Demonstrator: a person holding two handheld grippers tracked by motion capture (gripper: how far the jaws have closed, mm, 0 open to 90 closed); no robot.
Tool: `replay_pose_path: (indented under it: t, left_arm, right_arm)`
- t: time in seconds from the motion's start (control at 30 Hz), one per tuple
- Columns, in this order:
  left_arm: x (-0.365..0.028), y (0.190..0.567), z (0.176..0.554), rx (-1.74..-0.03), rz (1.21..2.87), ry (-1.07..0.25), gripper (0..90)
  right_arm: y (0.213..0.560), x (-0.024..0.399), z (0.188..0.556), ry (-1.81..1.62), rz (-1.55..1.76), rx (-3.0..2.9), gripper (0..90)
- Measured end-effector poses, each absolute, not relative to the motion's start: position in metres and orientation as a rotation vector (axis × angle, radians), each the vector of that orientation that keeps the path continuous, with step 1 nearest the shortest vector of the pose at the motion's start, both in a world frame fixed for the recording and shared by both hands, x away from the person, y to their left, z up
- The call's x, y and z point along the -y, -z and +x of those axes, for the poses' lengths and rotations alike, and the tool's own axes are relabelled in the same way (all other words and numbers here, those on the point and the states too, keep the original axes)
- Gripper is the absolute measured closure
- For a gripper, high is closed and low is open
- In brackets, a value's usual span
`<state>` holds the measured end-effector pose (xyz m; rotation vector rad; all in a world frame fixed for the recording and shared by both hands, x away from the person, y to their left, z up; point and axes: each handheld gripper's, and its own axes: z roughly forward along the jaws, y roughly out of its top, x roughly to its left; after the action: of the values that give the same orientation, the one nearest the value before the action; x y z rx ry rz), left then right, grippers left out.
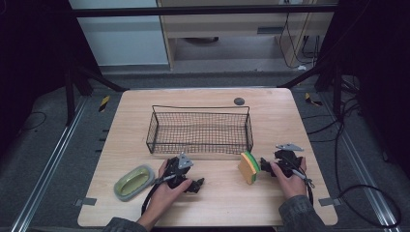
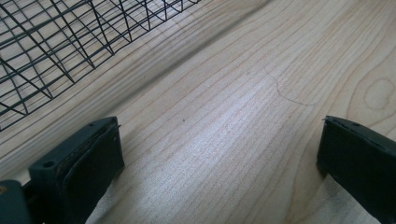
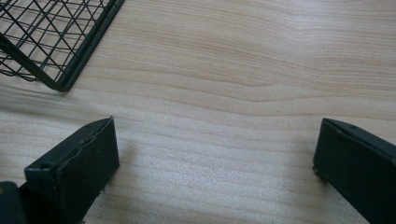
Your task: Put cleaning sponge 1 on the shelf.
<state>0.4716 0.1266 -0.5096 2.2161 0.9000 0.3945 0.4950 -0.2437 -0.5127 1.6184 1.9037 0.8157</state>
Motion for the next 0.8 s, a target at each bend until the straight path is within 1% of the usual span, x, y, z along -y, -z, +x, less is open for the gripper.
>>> replay_pose_path:
  t: [0.13, 0.2, 0.33, 0.5, 0.57, 0.7, 0.77, 0.8]
  left_arm:
    - [-0.127, 0.509, 0.47, -0.883, 2.217, -0.392, 0.1]
    - [-0.128, 0.506, 0.468, -0.877, 2.202, -0.398, 4.6]
    - [-0.132, 0.493, 0.46, -0.836, 2.189, -0.462, 4.6]
    - [-0.141, 0.468, 0.448, -0.795, 2.197, -0.493, 5.2]
    - [-0.151, 0.451, 0.448, -0.804, 2.221, -0.455, 5.2]
    - [-0.166, 0.434, 0.452, -0.8, 2.285, -0.504, 5.6]
    - [-0.179, 0.425, 0.456, -0.837, 2.309, -0.487, 5.3]
    - [-0.195, 0.417, 0.458, -0.855, 2.344, -0.529, 5.0]
  right_arm:
    - [0.513, 0.244, 0.495, -0.817, 1.613, -1.908, 0.4]
    - [0.513, 0.244, 0.496, -0.818, 1.613, -1.908, 0.4]
    - [0.513, 0.245, 0.495, -0.82, 1.607, -1.915, 0.4]
    - [0.513, 0.246, 0.495, -0.83, 1.595, -1.931, 0.4]
    - [0.513, 0.248, 0.494, -0.832, 1.579, -1.944, 0.4]
    - [0.513, 0.248, 0.493, -0.835, 1.574, -1.951, 0.4]
    - [0.513, 0.248, 0.493, -0.837, 1.576, -1.951, 0.4]
    - [0.513, 0.249, 0.493, -0.837, 1.569, -1.955, 0.4]
